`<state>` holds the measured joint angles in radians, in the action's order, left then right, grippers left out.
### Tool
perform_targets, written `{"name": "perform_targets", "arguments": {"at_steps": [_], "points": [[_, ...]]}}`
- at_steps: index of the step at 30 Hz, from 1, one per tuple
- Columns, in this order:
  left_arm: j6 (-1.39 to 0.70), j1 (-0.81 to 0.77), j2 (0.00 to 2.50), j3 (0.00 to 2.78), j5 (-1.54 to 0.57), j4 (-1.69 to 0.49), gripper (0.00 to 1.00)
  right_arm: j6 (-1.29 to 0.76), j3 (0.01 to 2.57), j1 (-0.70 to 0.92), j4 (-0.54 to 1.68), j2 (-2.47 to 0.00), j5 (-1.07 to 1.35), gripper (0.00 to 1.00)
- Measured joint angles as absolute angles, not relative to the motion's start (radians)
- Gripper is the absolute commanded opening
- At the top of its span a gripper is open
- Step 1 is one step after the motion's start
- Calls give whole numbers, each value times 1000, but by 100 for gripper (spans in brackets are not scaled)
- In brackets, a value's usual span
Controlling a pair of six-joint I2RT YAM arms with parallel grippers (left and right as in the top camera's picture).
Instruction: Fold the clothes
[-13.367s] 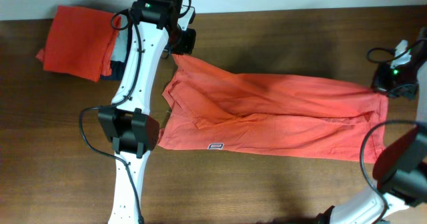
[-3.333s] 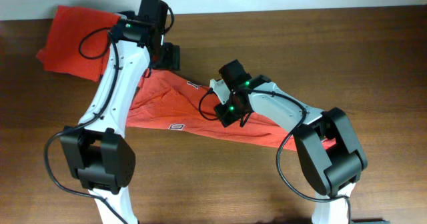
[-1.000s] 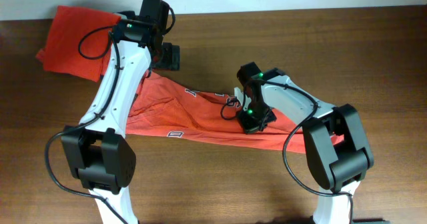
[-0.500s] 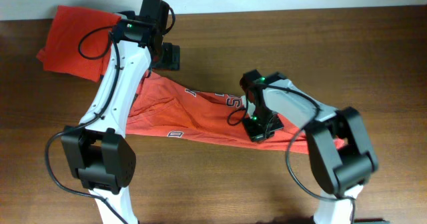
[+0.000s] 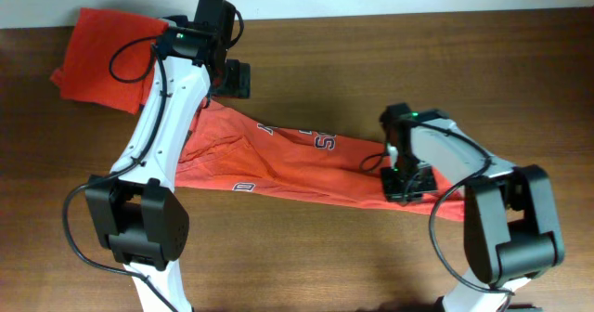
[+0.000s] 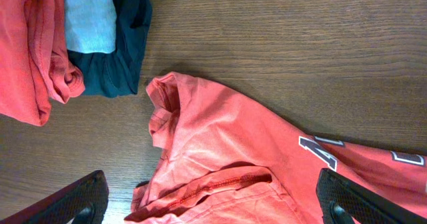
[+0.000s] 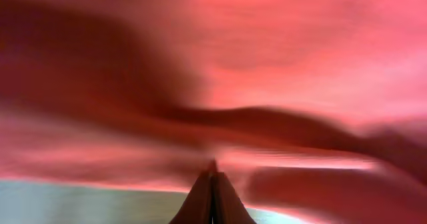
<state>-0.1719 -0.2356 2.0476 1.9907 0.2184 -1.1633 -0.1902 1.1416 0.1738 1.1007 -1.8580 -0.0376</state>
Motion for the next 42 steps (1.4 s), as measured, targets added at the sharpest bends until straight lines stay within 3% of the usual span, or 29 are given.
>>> {"name": "perform_targets", "arguments": {"at_steps": [12,18,20,23,42], "points": [[-172,-236,2048,1991,218,-1163,99,-254,1103,-32,1124,-1858,-54,4],[-172,-238,2048,1991,219,-1163,99,-259,1267,-105,1190,-1855,-41,5],[-172,-239,2048,1991,218,-1163,99,-260,1318,-111,1188,-1847,-40,11],[-172,-240,2048,1991,218,-1163,99,-261,1341,-112,1169,-1838,-37,11],[-172,-240,2048,1991,218,-1163,99,-242,1291,-165,931,-1989,-51,4]]}}
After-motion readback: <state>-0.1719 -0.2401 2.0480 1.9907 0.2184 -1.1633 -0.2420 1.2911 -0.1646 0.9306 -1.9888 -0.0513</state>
